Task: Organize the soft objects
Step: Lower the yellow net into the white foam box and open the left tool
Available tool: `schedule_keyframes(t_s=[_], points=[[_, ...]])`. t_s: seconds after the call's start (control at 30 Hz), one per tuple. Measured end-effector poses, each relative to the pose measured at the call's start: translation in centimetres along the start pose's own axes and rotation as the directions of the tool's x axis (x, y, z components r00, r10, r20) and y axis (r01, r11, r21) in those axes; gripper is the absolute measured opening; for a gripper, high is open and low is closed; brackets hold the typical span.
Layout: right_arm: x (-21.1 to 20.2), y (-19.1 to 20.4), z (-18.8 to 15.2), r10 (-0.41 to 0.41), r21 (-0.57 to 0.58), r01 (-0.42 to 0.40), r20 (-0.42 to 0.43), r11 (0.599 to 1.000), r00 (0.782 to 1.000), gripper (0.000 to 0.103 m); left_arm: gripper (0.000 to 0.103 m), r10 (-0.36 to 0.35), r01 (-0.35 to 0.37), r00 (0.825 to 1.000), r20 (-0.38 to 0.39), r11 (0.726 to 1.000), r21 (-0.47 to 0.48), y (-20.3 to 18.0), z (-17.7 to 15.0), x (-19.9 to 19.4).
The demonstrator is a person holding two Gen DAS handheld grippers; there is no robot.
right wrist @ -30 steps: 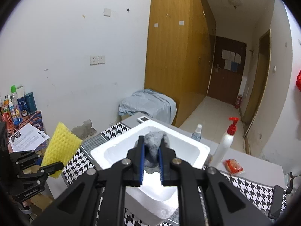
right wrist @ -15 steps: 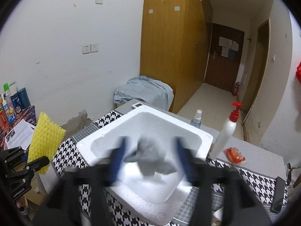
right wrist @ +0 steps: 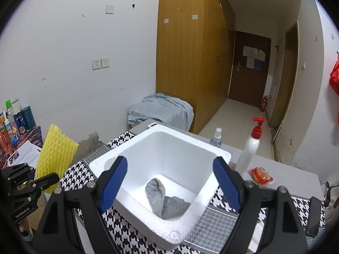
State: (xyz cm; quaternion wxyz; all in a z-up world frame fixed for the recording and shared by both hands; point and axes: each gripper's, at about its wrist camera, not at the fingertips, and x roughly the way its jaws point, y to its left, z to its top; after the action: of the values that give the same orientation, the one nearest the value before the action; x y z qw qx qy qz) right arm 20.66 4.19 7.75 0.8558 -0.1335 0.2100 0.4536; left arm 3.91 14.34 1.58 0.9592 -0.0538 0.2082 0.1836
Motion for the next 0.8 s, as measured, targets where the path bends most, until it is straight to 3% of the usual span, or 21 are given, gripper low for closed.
schedule_keyframes(t_s=[0.17, 0.3, 0.8], points=[[-0.7, -0.6, -0.2, -0.014, 0.008, 0.014, 0.010, 1.000, 1.000, 0.090, 0.022, -0.006, 0.005, 1.000, 0.012, 1.000, 0.014, -0.5, 0.8, -0.1], [-1.4, -1.2, -0.5, -0.037, 0.014, 0.036, 0.018, 0.999, 0.999, 0.103, 0.022, -0.011, 0.010, 1.000, 0.026, 0.999, 0.032, -1.0, 1.5, -0.3], [-3.7, -3.2, -2.1, -0.080, 0.035, 0.079, 0.033, 0.996, 0.996, 0.103, 0.022, -0.082, 0.079, 0.995, 0.050, 0.995, 0.069, -3.0, 4.4, 0.5]])
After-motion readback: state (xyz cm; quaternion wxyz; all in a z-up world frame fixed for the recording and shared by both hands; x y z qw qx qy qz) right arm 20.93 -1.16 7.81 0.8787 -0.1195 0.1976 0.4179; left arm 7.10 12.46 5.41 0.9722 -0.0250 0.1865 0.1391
